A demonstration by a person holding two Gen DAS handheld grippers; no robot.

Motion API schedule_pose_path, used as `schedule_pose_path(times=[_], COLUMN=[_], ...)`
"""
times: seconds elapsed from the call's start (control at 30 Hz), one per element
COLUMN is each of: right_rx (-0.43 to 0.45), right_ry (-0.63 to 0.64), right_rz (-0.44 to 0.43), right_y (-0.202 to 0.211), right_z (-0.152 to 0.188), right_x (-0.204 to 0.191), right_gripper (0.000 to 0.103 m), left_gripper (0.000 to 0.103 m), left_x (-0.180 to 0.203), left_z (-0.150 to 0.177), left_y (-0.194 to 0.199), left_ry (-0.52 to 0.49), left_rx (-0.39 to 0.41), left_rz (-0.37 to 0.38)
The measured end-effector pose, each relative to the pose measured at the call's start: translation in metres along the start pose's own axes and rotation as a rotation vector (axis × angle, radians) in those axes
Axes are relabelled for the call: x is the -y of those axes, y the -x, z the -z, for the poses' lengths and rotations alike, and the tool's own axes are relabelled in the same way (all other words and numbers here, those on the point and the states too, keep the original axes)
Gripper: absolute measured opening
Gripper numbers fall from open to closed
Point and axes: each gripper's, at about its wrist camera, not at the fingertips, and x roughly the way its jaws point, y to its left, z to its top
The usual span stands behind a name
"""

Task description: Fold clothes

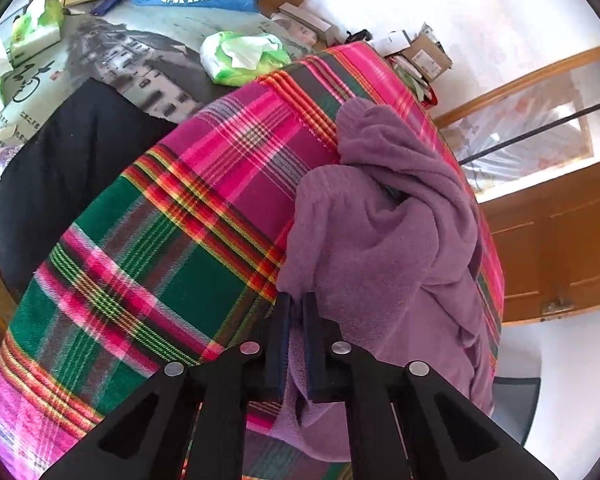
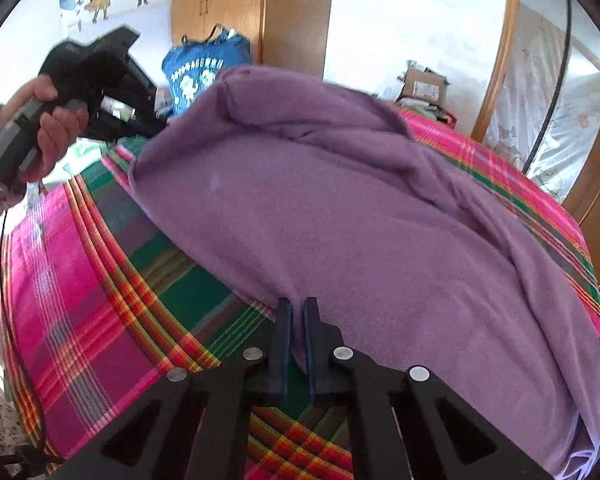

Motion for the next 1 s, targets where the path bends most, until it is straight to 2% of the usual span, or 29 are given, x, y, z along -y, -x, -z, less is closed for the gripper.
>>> schedule_pose_path(times=[0.47, 0.73, 1.0], right_rx=[0.112, 0.152, 0.151], right_ry=[-0.073, -0.112, -0.19], right_rz=[0.036, 0.058, 0.136], right_y=[0.071, 0.106, 0.129], right_z=[0.002, 0.017, 0.048], right_x=[0.017, 0.023, 0.043], right_gripper=[0.005, 0.005, 0.005], left_gripper=[0.004, 0.004, 0.006], left_x=[0.01, 0.009, 0.002], left_z=[0.021, 0.044, 0.062], left_y=[0.044, 0.056, 0.037], left_ry=[-0.041, -0.073, -0.058], left_rx=[0.092, 0.098, 0.035], left_rz=[0.024, 0.014, 0.008])
